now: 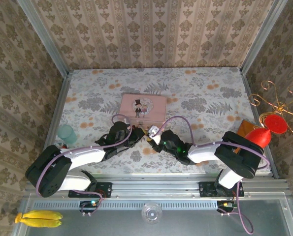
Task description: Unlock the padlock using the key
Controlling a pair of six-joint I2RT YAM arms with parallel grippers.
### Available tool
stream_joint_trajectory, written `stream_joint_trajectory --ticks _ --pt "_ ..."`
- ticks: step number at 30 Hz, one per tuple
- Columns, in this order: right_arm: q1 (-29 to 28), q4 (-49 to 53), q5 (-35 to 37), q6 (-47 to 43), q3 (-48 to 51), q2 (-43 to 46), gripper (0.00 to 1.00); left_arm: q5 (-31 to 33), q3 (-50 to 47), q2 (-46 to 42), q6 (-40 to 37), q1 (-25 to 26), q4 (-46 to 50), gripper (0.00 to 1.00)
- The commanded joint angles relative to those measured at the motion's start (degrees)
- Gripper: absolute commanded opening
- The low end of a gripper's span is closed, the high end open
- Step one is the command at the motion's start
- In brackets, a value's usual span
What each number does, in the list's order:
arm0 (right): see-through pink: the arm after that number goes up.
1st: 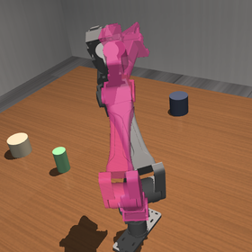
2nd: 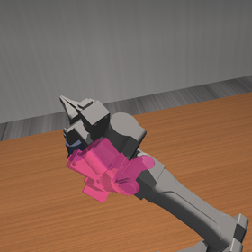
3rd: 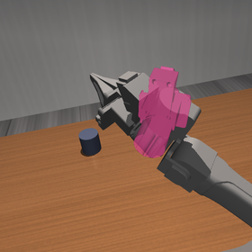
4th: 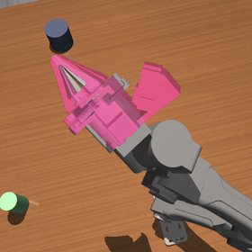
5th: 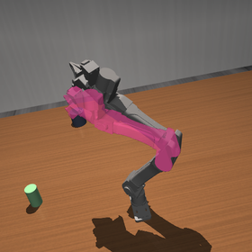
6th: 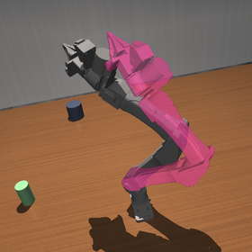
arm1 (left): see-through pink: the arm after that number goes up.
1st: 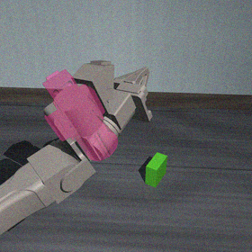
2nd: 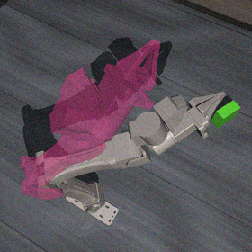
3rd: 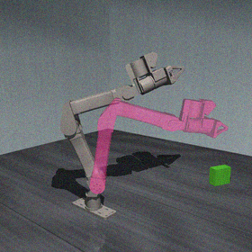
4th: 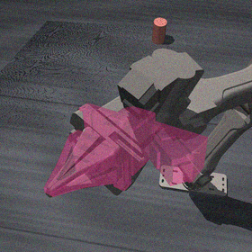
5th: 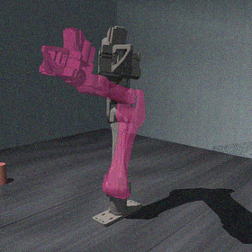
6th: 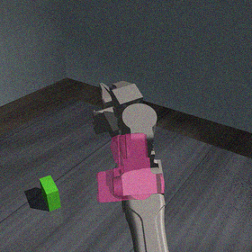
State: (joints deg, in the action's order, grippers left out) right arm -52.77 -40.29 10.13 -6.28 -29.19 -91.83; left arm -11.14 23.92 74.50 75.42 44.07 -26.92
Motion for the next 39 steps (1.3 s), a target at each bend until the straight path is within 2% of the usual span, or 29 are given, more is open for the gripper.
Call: stream_joint_trajectory --ticks 1,12,25,34,39 --pt "-0.4 -2.07 2.61 -1.41 -1.72 -1.48 0.24 -0.47 1.83 -2.19 -0.71 0.92 -4.93 0.0" --pt "-0.42 -0.58 4.47 1.8 -3.5 -2.75 0.18 0.79 0.44 -2.14 0.71 1.79 -6.09 0.0" --pt "-0.4 1.71 3.33 9.97 -3.02 -1.36 0.18 1.85 0.79 -4.61 -0.78 2.43 -1.93 0.0" --pt "-0.22 4.82 1.12 13.48 -4.74 -0.97 0.17 5.07 0.11 -10.59 -2.41 4.04 5.74 0.0" --pt "-0.22 4.05 1.12 16.3 -4.32 -0.94 0.15 4.63 -0.01 -9.24 -2.31 4.21 4.85 0.0"
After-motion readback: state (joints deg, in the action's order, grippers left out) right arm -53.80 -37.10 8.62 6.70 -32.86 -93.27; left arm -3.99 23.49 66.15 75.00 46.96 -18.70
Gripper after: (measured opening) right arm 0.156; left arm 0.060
